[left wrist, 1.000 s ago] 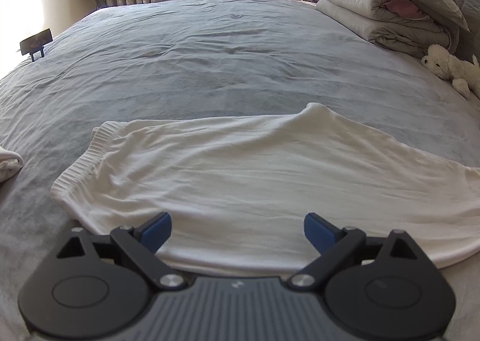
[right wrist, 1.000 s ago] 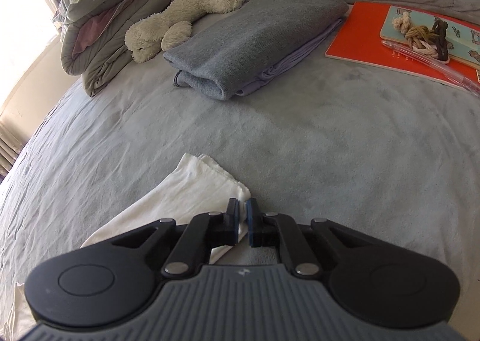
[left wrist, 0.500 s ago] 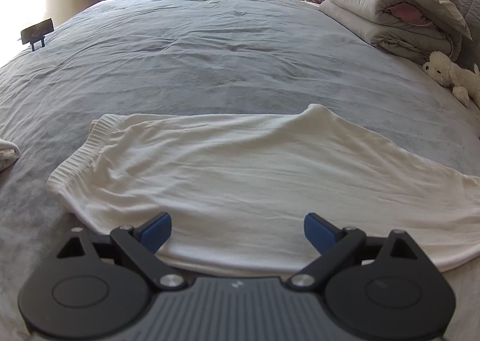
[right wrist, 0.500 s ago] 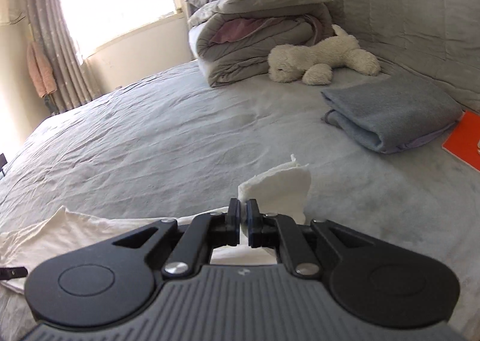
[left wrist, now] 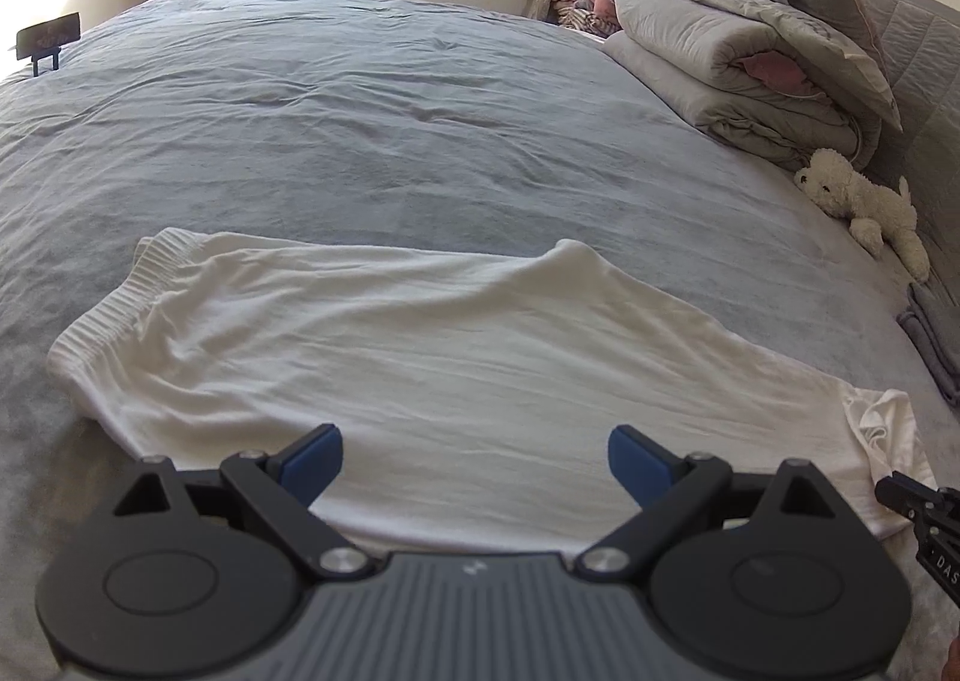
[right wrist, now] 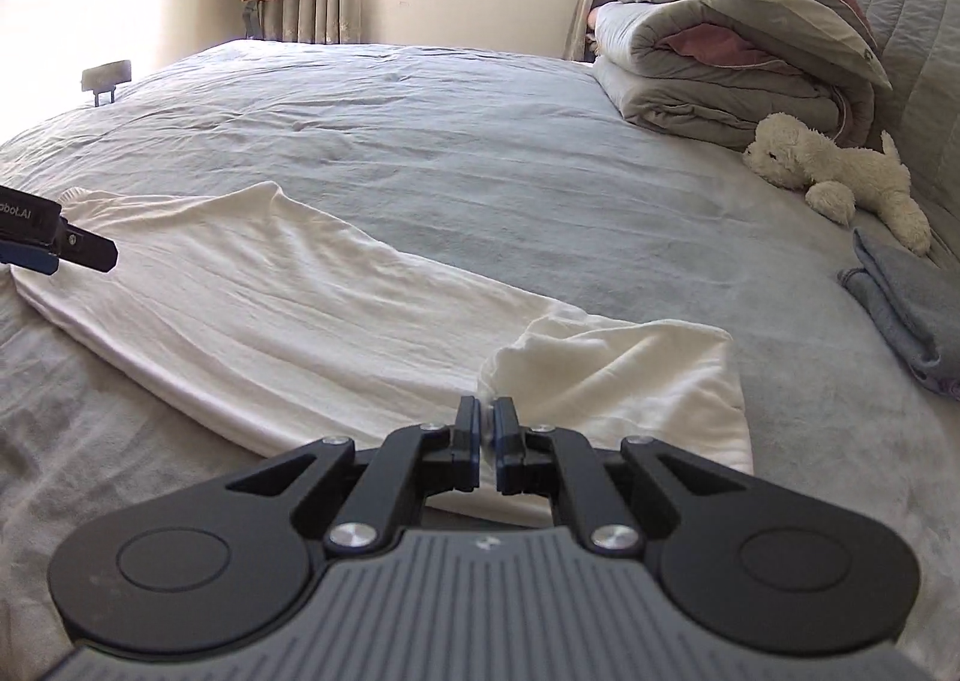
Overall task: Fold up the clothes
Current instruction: 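Grasp the garment's narrow end with the right gripper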
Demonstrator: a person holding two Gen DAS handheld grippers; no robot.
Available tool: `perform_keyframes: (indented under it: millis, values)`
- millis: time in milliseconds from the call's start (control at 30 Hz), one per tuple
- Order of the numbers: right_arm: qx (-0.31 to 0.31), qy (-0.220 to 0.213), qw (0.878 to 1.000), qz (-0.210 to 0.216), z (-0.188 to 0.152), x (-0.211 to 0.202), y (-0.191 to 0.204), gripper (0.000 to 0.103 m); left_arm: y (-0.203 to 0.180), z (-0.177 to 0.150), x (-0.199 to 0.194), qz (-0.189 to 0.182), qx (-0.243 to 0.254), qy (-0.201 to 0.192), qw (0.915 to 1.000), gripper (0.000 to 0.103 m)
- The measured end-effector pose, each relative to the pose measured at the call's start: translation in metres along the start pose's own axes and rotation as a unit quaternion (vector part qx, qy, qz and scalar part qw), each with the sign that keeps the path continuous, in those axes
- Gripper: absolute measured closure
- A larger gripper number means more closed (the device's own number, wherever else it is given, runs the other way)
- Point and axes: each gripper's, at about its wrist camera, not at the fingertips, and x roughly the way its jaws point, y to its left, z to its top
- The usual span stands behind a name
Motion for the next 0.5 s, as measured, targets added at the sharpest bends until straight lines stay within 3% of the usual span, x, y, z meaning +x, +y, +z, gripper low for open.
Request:
perform_keyframes:
  millis: [167,200,267,333,500]
  values:
    - [0.004,-0.017,1.000,0.026,0.002,-0.016,0.007,0.096,-0.003,0.000,-0.001,-0.053,-0.027,0.007,0.9982,0.007]
    - [-0.001,-0.025,0.999,0.034,0.003,-0.019,0.011,0.096,-0.004,-0.001,0.000,-0.082,-0.045,0.022,0.9954,0.007]
    - [-0.014,-0.035,0.998,0.043,0.004,-0.023,0.020,0.096,-0.007,-0.004,0.003,-0.143,-0.085,0.053,0.9845,0.008]
    - [-0.025,-0.032,0.998,0.047,0.003,-0.022,0.028,0.096,-0.016,-0.007,0.005,-0.201,-0.124,0.078,0.9686,0.008]
    - [-0.051,-0.038,0.996,0.062,0.001,-0.025,0.042,0.097,-0.048,-0.011,0.014,-0.263,-0.171,0.111,0.9431,0.008]
